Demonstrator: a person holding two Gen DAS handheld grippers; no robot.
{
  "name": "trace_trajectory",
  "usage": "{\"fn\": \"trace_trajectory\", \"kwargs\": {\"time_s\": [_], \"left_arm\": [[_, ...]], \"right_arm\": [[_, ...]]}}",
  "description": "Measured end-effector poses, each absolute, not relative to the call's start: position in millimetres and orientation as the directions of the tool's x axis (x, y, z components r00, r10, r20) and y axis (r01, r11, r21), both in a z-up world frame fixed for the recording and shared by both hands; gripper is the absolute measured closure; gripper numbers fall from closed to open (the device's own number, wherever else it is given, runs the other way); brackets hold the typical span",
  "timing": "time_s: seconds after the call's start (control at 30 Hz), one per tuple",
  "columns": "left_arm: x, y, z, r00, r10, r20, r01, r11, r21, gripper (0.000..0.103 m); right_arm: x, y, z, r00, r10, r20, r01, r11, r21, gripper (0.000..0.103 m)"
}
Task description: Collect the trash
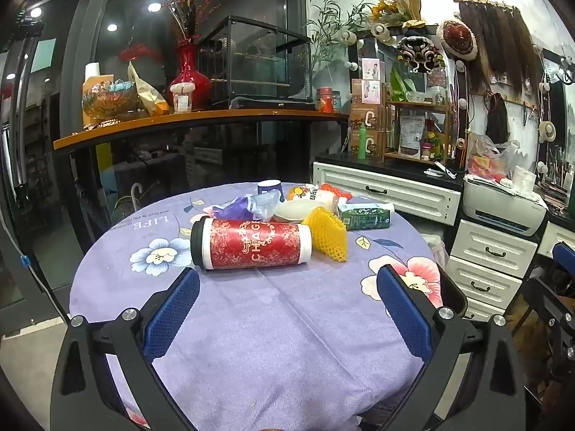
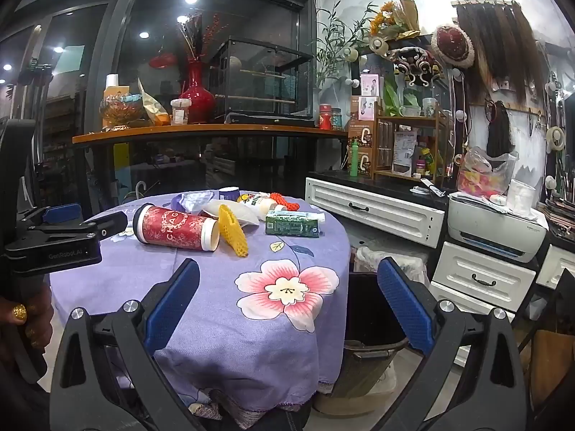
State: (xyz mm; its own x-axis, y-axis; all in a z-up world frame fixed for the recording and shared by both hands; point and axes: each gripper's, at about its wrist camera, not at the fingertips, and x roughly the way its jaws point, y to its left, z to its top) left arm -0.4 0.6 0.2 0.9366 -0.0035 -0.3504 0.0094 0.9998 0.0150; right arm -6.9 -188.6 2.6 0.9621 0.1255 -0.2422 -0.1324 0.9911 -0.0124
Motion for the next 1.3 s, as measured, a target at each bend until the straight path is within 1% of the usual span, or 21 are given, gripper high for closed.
{"fn": "trace_trajectory", "kwargs": {"time_s": [1.3], "left_arm": [[-1.0, 1.3, 0.5, 0.932, -0.001, -0.363, 0.009, 1.000, 0.019, 0.005]], "right_arm": [[-5.5, -185.3, 3.7, 0.961, 0.124, -0.246, -0.132, 0.991, -0.019, 0.005]]}}
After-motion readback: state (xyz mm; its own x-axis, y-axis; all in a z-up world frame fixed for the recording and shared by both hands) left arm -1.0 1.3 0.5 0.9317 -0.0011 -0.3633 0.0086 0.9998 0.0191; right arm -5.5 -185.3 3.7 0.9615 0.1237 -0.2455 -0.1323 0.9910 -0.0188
